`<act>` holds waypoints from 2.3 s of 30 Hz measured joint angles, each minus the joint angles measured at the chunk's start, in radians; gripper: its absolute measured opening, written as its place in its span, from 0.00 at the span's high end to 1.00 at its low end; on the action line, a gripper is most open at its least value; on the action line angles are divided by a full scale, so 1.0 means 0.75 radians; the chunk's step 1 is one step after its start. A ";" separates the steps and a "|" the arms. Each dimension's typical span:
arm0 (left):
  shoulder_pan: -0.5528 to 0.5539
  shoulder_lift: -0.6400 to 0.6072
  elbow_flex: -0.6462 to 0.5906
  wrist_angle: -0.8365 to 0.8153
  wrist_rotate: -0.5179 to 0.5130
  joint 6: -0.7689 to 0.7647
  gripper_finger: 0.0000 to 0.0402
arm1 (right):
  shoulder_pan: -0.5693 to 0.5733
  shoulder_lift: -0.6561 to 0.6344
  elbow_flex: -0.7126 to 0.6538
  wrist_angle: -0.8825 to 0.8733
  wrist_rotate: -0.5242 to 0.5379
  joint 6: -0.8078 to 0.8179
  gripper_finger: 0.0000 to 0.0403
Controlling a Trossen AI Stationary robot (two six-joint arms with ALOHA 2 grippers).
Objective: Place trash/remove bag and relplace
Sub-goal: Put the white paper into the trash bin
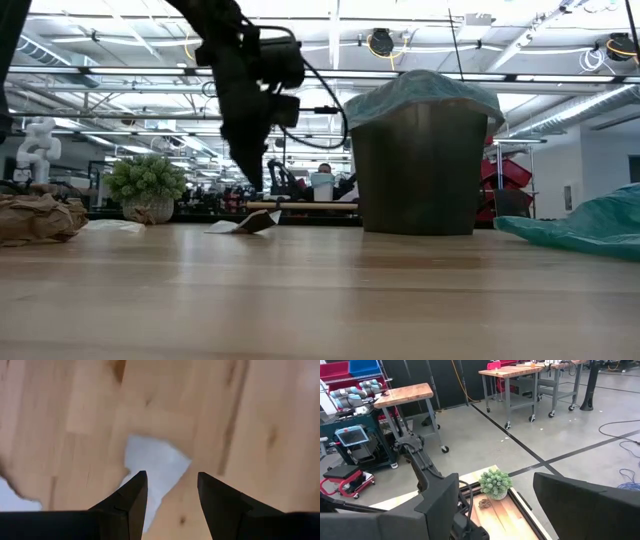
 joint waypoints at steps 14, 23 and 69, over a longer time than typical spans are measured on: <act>-0.005 -0.001 -0.146 0.126 -0.004 -0.031 0.58 | 0.000 0.000 0.000 0.036 0.001 -0.007 0.38; -0.069 0.000 -0.145 0.293 -0.011 -0.028 0.58 | 0.000 0.000 0.000 0.044 0.002 -0.007 0.38; 0.005 -0.580 0.183 0.289 -0.126 -0.379 1.00 | 0.000 0.364 -0.001 -0.798 0.209 -0.021 1.00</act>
